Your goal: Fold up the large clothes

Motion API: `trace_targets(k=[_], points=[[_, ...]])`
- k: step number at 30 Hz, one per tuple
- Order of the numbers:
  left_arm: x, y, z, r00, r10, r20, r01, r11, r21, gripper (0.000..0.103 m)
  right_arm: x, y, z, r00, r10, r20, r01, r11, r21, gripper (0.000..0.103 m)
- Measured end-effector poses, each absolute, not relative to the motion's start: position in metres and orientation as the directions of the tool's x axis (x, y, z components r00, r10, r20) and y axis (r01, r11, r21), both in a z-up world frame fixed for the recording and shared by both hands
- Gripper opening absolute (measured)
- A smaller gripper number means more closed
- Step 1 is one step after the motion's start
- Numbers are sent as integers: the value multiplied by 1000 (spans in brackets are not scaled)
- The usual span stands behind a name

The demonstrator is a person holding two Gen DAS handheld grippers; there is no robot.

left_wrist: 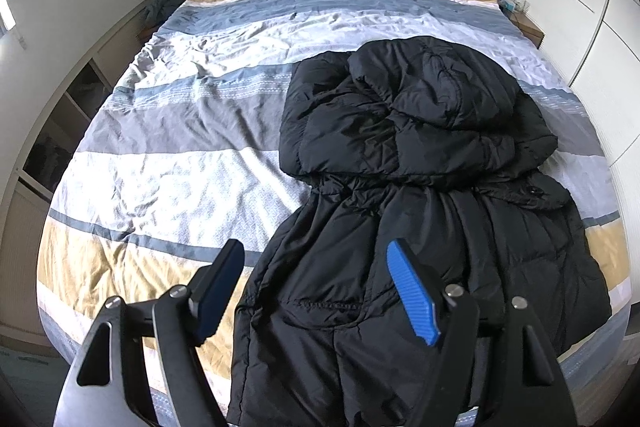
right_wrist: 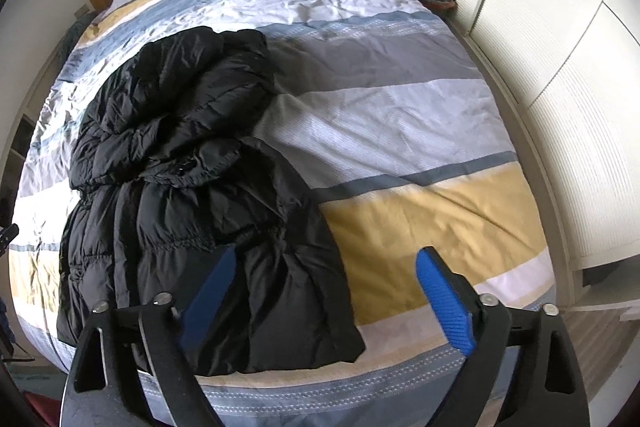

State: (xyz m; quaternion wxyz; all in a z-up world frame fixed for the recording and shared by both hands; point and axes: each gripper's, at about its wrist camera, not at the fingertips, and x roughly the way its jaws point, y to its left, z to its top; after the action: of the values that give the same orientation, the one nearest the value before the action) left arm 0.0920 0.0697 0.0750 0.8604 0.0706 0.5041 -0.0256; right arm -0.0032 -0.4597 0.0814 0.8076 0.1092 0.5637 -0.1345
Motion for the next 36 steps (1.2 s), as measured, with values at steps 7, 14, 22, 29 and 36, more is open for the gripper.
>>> trace_targets(k=[7,14,22,29,36], points=[[85,75,62,466,49,-884,114,987,115,73,-1,-465,69,284,-90,-955,341,940,13,98],[77,92,44,432,70,-899,81,990,116,73,-2,-466,43,219,-75,-973,348,938,5,102],[73,109,31,400,74,-913,50,994,102,74,-6,-467,25,183,-55,-981,342,940,11,102],[70,128,13,366,40,-930,30,998,54,74,-6,-467,12,160,-42,-986,335,942,14,102],[63,160,-14,320,-1,-947,-28,1000,-10,74,-7,-469,-9,132,-21,-991,327,945,23,102]])
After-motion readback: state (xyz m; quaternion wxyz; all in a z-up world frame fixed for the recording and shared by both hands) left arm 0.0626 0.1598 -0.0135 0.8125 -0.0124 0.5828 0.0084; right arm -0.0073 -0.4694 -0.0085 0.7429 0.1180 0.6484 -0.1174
